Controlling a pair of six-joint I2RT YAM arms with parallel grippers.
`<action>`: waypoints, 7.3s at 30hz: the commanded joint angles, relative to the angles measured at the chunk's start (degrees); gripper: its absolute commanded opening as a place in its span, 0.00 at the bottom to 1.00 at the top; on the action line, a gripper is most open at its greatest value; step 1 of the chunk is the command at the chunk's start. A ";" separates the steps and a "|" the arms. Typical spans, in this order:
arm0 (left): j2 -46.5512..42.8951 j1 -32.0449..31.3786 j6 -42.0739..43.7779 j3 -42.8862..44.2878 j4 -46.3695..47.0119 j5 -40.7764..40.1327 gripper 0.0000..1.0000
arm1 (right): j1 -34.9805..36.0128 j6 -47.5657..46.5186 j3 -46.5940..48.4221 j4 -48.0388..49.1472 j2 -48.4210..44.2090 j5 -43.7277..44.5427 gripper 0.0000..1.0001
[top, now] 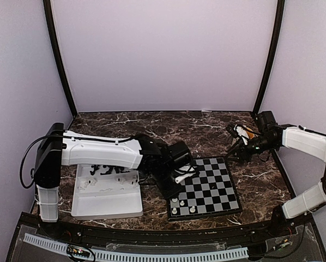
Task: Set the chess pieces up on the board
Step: Pick up the bishop from a2, then place the bishop on f1, then adjust the bishop at f1, then pick up the rook from the storage box.
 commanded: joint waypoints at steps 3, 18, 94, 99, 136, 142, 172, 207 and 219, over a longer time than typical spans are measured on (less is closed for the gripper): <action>-3.66 -0.28 2.18 5.92 -0.17 -0.02 0.04 | -0.16 0.03 0.86 0.53 -0.31 0.12 0.45; 9.23 -5.49 7.73 22.97 1.33 6.38 0.04 | -0.84 6.32 -0.41 7.56 -4.42 12.82 0.45; 12.45 -6.03 7.51 26.24 7.90 6.19 0.36 | -1.56 6.04 -0.15 6.86 -2.86 13.48 0.45; 12.21 -4.49 5.88 22.93 9.54 6.05 0.06 | -1.56 5.89 -0.06 6.73 -2.59 13.34 0.45; 23.80 -4.50 3.42 29.66 6.03 12.96 0.00 | -1.57 5.48 -0.24 6.45 -2.60 13.30 0.46; 24.13 -4.54 3.49 30.06 5.94 13.04 0.00 | -1.54 5.49 -0.24 6.48 -2.44 13.20 0.45; -19.57 13.29 -6.17 -10.65 3.59 -18.54 0.31 | -1.56 5.29 0.18 6.18 -1.49 12.17 0.45; -31.77 27.90 -11.69 -39.14 14.39 -8.06 0.39 | 29.62 0.62 35.80 -9.75 18.17 15.27 0.39; -29.63 30.52 -14.91 -43.95 23.26 4.15 0.30 | 42.05 3.66 54.18 -11.96 37.36 17.04 0.36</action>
